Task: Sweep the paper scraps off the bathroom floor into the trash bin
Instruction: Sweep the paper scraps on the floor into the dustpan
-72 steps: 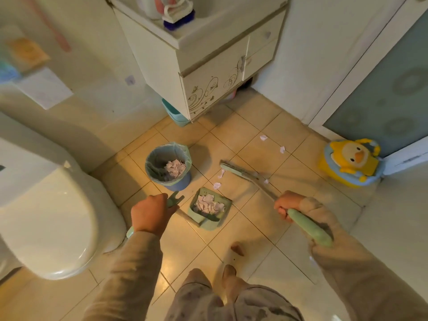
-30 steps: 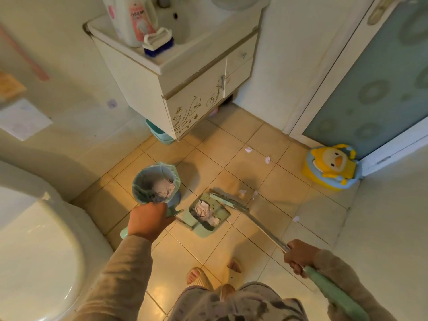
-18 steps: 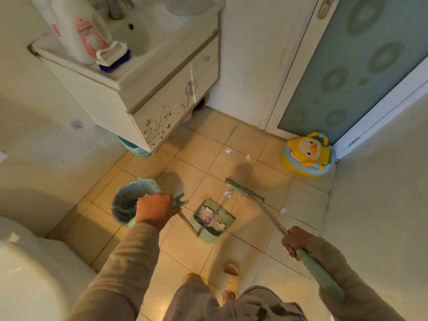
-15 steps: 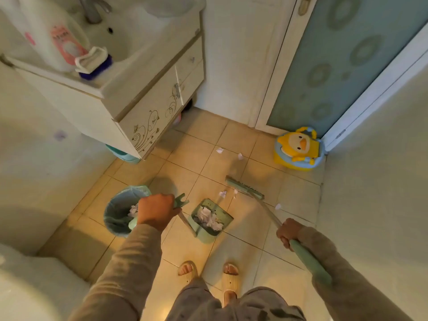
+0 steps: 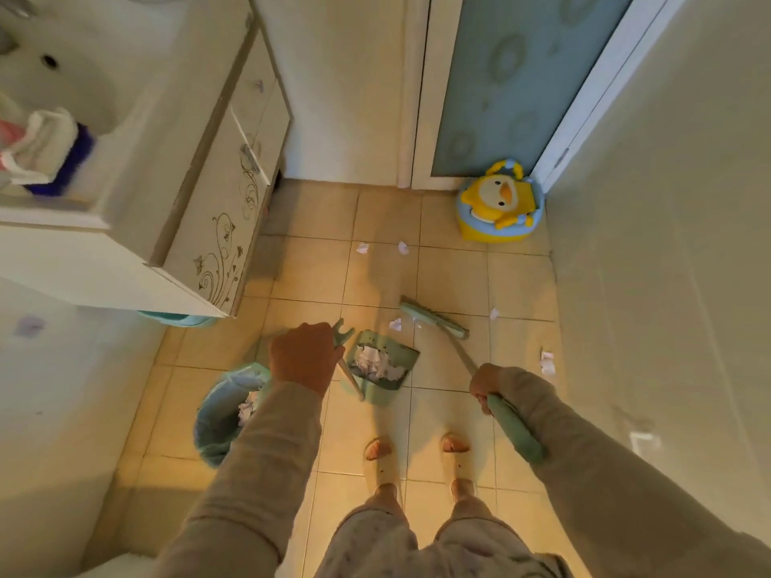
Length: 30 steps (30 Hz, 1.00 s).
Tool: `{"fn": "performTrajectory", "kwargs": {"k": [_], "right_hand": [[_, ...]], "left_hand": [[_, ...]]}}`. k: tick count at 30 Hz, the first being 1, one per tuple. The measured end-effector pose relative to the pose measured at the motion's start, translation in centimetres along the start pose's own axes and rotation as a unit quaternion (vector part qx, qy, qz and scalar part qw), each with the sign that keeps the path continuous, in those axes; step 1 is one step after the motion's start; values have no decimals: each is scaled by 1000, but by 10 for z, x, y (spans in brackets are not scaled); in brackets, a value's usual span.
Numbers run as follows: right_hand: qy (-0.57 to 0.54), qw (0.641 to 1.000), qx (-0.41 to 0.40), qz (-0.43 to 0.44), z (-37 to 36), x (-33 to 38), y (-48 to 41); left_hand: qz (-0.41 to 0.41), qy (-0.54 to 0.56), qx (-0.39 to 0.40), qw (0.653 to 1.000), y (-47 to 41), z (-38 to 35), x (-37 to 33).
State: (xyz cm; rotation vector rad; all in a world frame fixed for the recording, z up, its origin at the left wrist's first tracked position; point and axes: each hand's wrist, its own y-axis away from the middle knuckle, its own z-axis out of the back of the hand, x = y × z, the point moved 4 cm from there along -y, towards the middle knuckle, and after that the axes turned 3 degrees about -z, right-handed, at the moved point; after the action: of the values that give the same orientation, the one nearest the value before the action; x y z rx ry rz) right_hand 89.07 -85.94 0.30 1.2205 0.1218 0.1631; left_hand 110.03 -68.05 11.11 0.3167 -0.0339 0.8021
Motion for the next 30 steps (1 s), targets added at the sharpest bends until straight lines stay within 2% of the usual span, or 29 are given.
{"fn": "performTrajectory", "kwargs": {"k": [5, 9, 17, 25, 30], "right_hand": [[-76, 996, 55, -12, -34, -28, 27], [-191, 975, 108, -21, -42, -43, 49], [-337, 936, 100, -24, -60, -80, 67], [-420, 905, 60, -35, -48, -108, 75], [-484, 872, 45, -57, -48, -133, 74]], "left_hand": [[-37, 16, -18, 999, -5, 6, 4], [-45, 20, -31, 998, 0, 7, 9], [-79, 25, -42, 996, -2, 10, 7], [-159, -8, -62, 985, -15, 17, -31], [-201, -11, -60, 978, -27, 21, -56]]}}
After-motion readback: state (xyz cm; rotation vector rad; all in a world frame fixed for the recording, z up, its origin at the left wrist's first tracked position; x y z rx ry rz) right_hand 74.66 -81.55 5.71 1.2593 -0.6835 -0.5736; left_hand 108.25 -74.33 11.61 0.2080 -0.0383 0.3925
